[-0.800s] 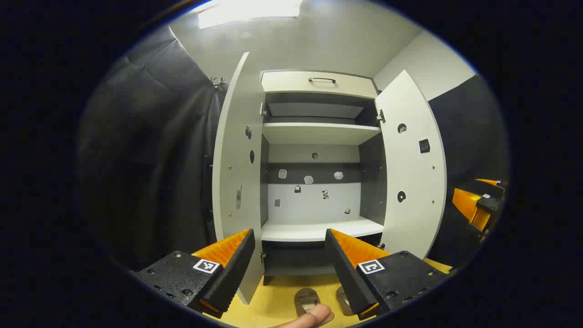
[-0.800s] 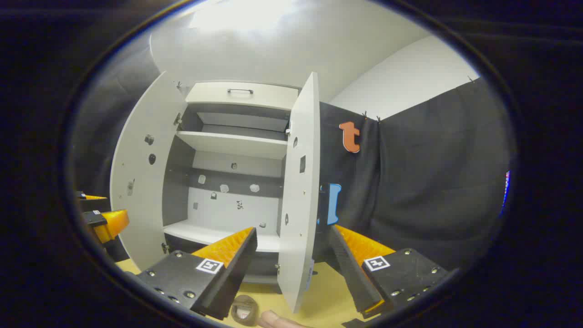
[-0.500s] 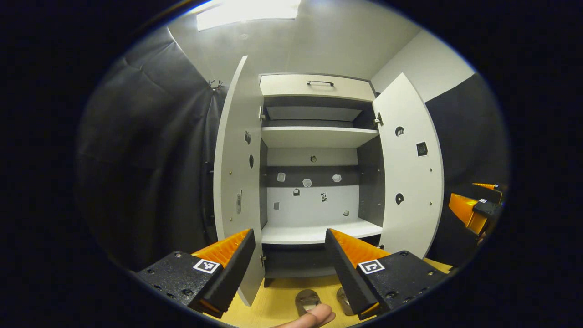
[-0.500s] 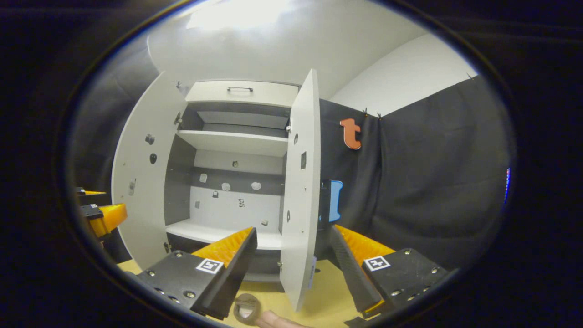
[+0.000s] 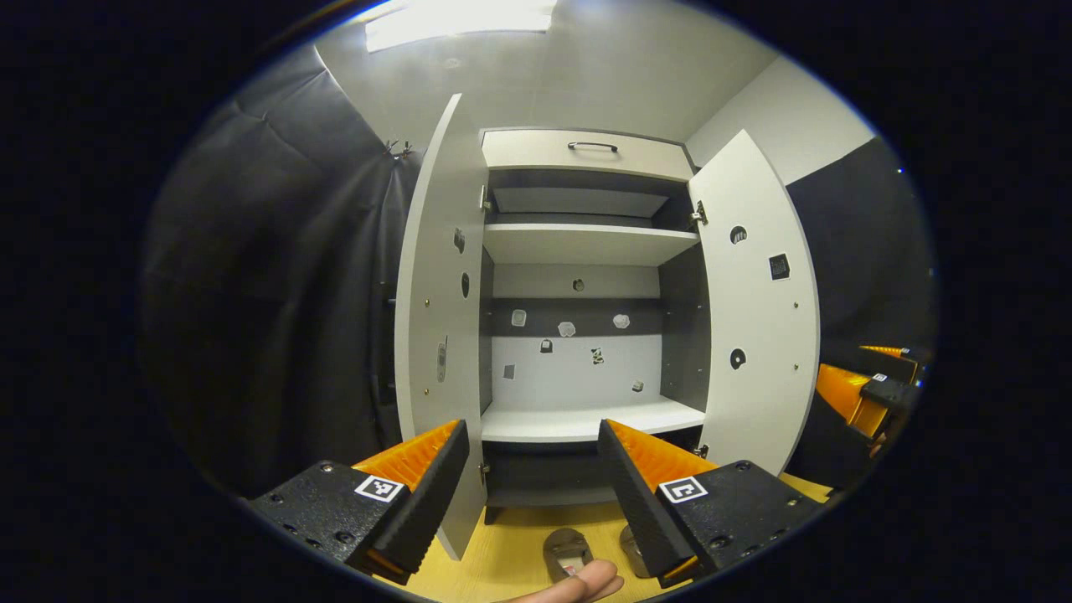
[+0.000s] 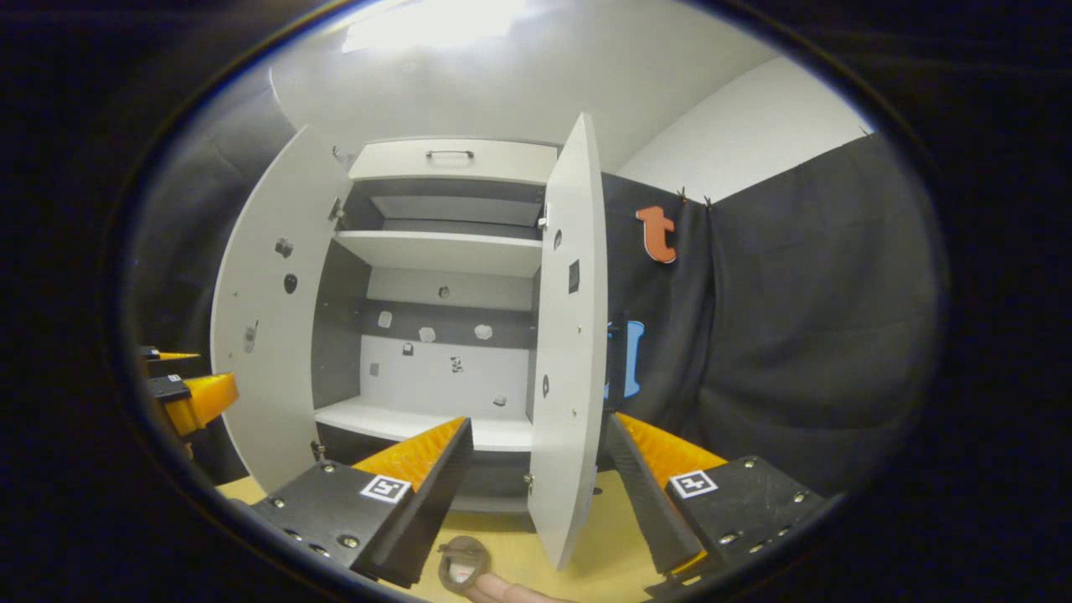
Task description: Grab one shoe with the right hand and put it into the shoe cabinet, grab the other shoe with the left hand and put it into the shoe cabinet; then close the right door with the right hand and the left door with the left hand.
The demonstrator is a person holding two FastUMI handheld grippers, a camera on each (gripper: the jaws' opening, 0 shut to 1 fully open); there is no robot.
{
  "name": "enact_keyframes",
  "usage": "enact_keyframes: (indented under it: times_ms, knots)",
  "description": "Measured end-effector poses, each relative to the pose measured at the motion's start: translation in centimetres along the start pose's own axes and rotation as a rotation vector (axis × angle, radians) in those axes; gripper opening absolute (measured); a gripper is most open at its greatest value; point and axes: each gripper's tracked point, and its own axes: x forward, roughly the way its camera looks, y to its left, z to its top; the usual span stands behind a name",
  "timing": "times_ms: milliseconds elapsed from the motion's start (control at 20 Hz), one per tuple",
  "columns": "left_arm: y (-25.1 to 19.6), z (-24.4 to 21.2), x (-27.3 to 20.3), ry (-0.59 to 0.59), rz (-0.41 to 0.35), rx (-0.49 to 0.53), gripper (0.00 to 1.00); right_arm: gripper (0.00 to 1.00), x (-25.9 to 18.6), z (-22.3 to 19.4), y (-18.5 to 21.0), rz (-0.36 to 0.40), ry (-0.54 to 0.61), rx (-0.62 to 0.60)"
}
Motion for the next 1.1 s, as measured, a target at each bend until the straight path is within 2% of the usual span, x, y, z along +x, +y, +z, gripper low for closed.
enact_keyframes:
  times_ms: [200,250,400,500,550,600,800,850,950,1100]
  knots:
    - [0.3,-0.6,-0.2,0.000,-0.012,-0.010,0.95,0.96,1.3,-4.6,2.1,0.037,0.071,-0.003]
    - [0.4,-0.7,-0.3,-0.003,-0.015,-0.007,0.95,0.94,1.8,-6.1,2.6,0.044,0.096,-0.005]
    - [0.8,-1.0,-0.7,-0.008,-0.019,0.004,0.95,0.96,3.3,-10.1,4.0,0.039,0.138,-0.029]
    - [1.0,-1.2,-1.0,-0.011,-0.021,0.008,0.95,0.97,4.0,-13.3,6.0,0.070,0.180,-0.012]
    - [1.3,-1.2,-1.1,-0.015,-0.017,0.008,0.91,0.97,4.3,-15.0,7.2,0.096,0.212,-0.002]
    - [1.6,-1.2,-1.2,-0.017,-0.013,0.008,0.95,0.94,4.4,-16.6,8.2,0.115,0.238,-0.002]
    - [2.3,-1.5,-1.8,-0.029,-0.007,0.003,0.90,0.97,4.5,-23.5,11.2,0.168,0.344,-0.075]
    - [2.5,-1.6,-2.0,-0.029,-0.005,0.002,0.95,0.97,4.3,-25.2,12.1,0.194,0.373,-0.082]
    - [2.9,-1.9,-2.3,-0.030,-0.003,-0.011,0.95,0.95,3.7,-28.9,13.3,0.219,0.438,-0.055]
    - [1.6,-2.9,-2.8,-0.015,-0.072,-0.041,0.95,0.97,3.2,-34.6,13.9,0.207,0.540,-0.099]
